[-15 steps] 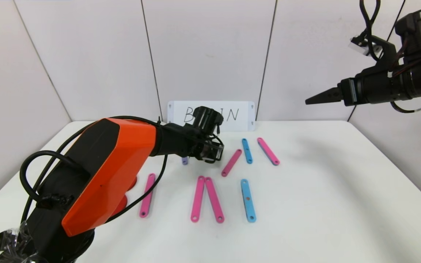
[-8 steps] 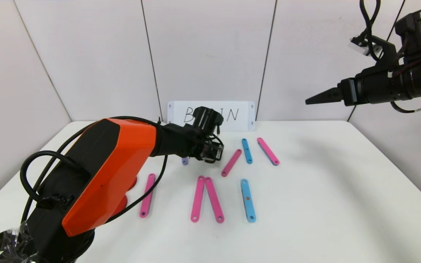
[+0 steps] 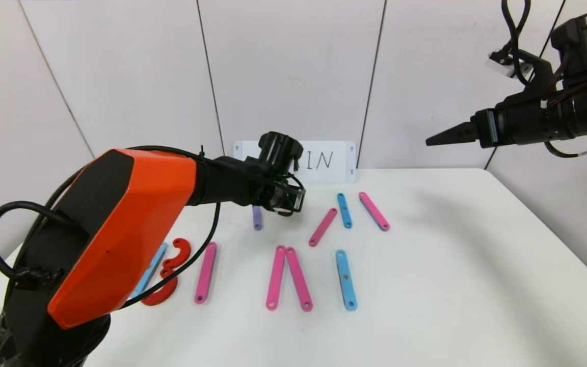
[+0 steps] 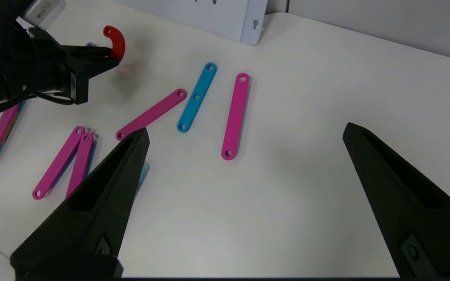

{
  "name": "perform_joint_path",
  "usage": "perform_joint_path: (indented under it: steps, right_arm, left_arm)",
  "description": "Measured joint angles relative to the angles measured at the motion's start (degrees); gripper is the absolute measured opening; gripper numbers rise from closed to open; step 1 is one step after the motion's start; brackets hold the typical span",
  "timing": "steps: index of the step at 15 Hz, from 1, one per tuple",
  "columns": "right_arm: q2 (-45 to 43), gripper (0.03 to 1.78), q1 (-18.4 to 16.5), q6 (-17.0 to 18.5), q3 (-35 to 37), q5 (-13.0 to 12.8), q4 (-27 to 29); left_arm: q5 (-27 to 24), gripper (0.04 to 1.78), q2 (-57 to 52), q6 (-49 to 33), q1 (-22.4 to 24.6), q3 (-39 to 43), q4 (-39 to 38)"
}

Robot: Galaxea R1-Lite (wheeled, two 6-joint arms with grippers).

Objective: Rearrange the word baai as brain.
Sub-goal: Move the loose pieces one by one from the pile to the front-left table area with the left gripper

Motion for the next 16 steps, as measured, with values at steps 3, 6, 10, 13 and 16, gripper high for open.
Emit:
perform_joint_path:
  steps: [3,6,10,13,16]
  right_arm:
    - [0.0,1.74,0.0,0.0,0.0,0.0,0.0]
    - [0.0,1.74,0.0,0.0,0.0,0.0,0.0]
    - [-0.1,1.74,0.0,0.0,0.0,0.0,0.0]
    - [-0.1,1.74,0.1,0.0,0.0,0.0,0.1]
    - [-0.1,1.74,0.2,0.0,0.1,0.0,0.1]
  left_arm:
    - [0.0,0.31,-4.9,0.6,0.2,4.2,0.0]
    - [0.2,0.31,-10.2,0.5,0.4,11.4,0.3]
    - [3.7,0.31,-17.0,-0.6,0.4,22.5,0.6]
    - [4.5,0.31,-21.0,-3.5,0.4,28.7,1.4]
    - [4.5,0.31,-22.7,-8.2,0.3,31.6,3.5]
